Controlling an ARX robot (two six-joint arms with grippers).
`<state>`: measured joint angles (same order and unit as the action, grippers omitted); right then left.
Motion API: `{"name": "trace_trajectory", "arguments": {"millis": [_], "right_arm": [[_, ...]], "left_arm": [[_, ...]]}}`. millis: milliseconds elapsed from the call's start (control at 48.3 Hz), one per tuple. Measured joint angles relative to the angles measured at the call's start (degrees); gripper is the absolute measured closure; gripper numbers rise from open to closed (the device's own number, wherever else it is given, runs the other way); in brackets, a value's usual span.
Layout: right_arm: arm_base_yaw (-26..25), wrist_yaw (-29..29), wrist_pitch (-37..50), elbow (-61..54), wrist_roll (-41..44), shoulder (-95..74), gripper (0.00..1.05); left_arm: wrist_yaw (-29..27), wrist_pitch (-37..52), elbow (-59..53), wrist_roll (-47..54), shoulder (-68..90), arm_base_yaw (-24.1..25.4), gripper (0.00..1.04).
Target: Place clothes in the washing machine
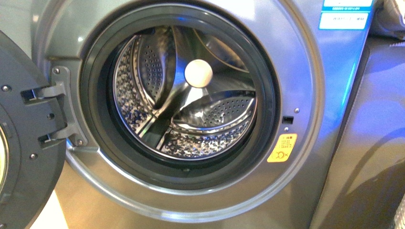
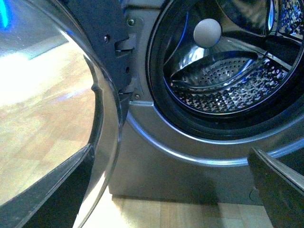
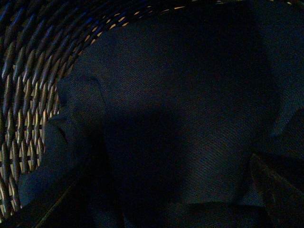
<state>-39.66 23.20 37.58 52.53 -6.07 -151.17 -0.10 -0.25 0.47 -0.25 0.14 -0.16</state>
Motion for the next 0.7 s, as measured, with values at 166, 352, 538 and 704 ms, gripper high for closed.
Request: {"name": "trace_trajectory", "arguments": {"millis": [166, 352, 538, 704], "right_arm": [[1.5, -0.7, 0.2, 1.1, -0.3, -1.4, 0.08], [2.9, -1.3, 0.2, 2.2, -0.2, -2.7, 0.08], [3.7, -2.2, 0.0, 3.9, -0.2, -4.2, 0.08], [3.8, -2.9, -0.1, 5.8, -0.1, -6.5, 0.08]], "left_arm": [[0.0, 0.0, 0.0, 0.0, 0.0, 0.0, 0.06], [0.0, 0.0, 0.0, 0.0, 0.0, 0.0, 0.06], [0.0, 0.0, 0.0, 0.0, 0.0, 0.0, 0.06], [0.0, 0.0, 0.0, 0.0, 0.0, 0.0, 0.06]]}}
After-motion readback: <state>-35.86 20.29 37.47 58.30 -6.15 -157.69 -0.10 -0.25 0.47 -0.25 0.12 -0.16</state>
